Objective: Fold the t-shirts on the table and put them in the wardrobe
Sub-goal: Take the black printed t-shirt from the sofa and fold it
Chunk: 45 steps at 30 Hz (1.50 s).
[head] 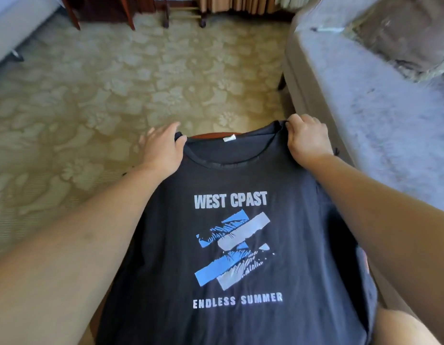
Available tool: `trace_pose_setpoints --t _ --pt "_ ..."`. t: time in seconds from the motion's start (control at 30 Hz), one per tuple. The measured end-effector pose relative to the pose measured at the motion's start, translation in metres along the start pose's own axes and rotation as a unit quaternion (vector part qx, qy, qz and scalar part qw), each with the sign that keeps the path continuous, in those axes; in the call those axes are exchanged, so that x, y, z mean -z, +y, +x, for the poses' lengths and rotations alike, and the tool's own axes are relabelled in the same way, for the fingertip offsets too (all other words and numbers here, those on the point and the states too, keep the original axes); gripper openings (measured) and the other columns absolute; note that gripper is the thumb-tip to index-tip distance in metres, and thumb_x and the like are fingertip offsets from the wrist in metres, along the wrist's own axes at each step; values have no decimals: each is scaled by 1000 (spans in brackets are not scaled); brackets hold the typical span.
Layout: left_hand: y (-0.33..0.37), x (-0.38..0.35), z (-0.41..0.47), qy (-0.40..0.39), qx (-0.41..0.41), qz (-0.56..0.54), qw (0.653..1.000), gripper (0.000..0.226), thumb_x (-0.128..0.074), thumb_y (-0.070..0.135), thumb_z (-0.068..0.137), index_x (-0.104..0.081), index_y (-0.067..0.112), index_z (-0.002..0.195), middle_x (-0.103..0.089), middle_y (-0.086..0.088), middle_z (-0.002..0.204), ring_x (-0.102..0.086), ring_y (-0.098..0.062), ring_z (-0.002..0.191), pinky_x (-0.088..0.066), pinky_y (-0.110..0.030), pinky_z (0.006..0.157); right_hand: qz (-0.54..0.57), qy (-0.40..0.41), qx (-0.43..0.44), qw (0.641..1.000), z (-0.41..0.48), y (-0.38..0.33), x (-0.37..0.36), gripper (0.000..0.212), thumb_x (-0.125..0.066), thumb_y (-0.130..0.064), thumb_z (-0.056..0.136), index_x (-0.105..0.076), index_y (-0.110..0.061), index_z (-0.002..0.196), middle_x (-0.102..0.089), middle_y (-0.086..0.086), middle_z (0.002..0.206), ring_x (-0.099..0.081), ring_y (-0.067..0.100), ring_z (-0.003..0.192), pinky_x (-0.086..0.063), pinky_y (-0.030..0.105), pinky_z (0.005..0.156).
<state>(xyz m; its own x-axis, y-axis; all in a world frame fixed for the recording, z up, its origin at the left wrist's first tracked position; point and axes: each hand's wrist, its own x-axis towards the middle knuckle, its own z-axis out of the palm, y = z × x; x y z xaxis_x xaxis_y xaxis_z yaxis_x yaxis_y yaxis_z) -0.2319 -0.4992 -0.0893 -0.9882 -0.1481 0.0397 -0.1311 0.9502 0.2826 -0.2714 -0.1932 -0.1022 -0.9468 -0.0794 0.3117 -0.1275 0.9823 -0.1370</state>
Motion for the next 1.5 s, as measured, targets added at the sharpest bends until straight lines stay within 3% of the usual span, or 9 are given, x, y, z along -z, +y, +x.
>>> trace_pose_setpoints --t 0.23,0.4,0.6,0.7,0.97,1.1,1.23,1.33,1.5 --pt "-16 -27 -4 -26 47 51 997 59 -27 53 101 -26 23 152 -33 -11 151 -26 -35 138 -19 -49 112 8 -30 -142 989 -19 3 -34 44 -41 -36 101 -44 -11 137 -42 20 134 -39 40 121 -30 51 100" --pt "-23 -9 -42 -40 54 45 997 59 -28 50 102 -24 21 153 -30 -12 153 -24 -36 140 -19 -48 115 58 -17 -95 994 -67 -52 -9 48 -43 -37 96 -48 -10 135 -41 19 140 -40 39 125 -28 52 108" --pt "-28 -12 -96 -143 113 62 981 69 -20 62 99 -2 28 156 4 -6 164 2 -30 150 -2 -57 118 70 -222 -75 970 -156 -116 -3 70 -24 -58 99 -13 -18 155 1 9 163 4 28 150 -2 56 117" --pt "-35 -19 -110 -169 122 68 976 74 -16 67 96 6 31 156 15 -4 163 11 -28 150 0 -59 118 10 -255 -40 966 -164 -111 -9 77 -14 -68 94 -5 -23 156 9 6 164 12 26 150 1 57 118" --pt "-50 -37 -106 -67 58 41 995 77 -16 70 93 -2 27 156 -1 -2 164 5 -19 151 2 -53 119 -22 -240 -22 970 -134 -63 -15 81 -12 -75 90 -5 -29 156 6 -1 164 10 19 150 0 54 120" --pt "-46 -41 -94 -76 56 24 995 75 -18 70 93 -9 29 156 0 0 164 6 -17 151 5 -50 119 -29 -236 -21 971 -130 -62 -18 81 -12 -75 89 -5 -29 156 6 -1 164 10 20 150 0 53 120" --pt "-50 -31 -88 -111 52 -34 992 60 -20 53 102 -12 30 156 0 2 165 6 -15 150 6 -50 120 -31 -262 -23 964 -126 -62 -13 80 -13 -73 90 -2 -29 156 8 -1 164 12 20 150 1 55 120" --pt "-66 -18 -106 -36 52 -17 998 52 -28 38 105 -20 25 154 -10 -2 163 -1 -21 150 4 -53 119 -42 -277 -60 958 -123 -75 -6 77 -15 -68 95 -4 -24 157 10 3 164 12 24 150 3 58 118" --pt "-95 -8 -142 9 195 5 981 63 -37 47 101 -15 26 155 -10 -13 161 -7 -34 148 -7 -57 118 29 -240 2 970 -138 -168 0 71 -21 -61 99 -7 -22 156 9 7 163 11 26 150 2 59 116"
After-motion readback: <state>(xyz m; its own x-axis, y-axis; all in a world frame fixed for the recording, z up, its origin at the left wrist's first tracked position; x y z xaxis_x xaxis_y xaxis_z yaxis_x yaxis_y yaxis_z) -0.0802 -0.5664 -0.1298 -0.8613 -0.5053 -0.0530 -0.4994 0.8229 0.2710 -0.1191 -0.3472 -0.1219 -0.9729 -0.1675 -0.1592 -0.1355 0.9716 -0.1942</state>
